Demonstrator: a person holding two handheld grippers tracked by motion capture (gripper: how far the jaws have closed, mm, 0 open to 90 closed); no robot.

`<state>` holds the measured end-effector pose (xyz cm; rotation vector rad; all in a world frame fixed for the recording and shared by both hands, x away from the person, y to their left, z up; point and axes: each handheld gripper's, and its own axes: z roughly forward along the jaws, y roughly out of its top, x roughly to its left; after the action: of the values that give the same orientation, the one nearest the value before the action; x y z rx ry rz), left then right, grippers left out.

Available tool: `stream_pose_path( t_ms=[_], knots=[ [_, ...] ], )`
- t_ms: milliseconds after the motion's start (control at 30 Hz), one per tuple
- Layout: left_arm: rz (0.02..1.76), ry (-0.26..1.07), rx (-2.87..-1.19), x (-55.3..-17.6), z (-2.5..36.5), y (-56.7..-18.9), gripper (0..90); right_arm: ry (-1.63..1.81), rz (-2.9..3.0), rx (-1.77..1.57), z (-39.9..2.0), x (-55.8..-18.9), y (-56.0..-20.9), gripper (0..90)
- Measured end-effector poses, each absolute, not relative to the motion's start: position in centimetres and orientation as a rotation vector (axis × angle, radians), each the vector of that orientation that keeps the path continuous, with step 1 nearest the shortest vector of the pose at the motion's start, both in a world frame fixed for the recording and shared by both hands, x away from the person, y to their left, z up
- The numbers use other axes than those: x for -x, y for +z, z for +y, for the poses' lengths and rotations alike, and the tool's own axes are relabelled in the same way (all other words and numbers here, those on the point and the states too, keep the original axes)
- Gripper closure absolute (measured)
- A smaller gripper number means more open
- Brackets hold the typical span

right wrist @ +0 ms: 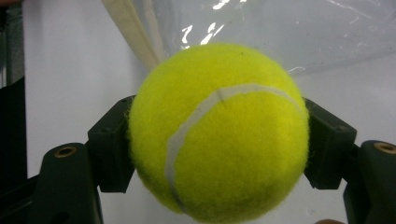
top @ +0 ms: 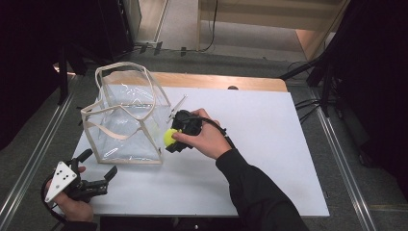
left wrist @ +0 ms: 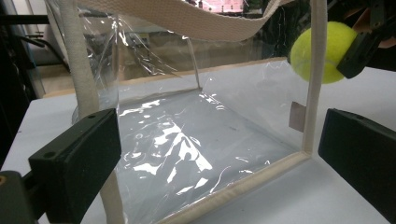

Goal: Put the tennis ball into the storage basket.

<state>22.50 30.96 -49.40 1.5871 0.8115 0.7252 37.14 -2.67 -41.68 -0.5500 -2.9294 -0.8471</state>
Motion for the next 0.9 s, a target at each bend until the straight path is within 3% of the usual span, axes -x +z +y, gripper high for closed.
stream_pose_path(
  t_ms=[900],
  knots=[
    [0.811, 0.727, -1.589, -22.5, 31.0, -49.4, 0.0, -0.862, -2.952, 0.515, -2.9, -37.4, -37.6, 23.9]
  ],
)
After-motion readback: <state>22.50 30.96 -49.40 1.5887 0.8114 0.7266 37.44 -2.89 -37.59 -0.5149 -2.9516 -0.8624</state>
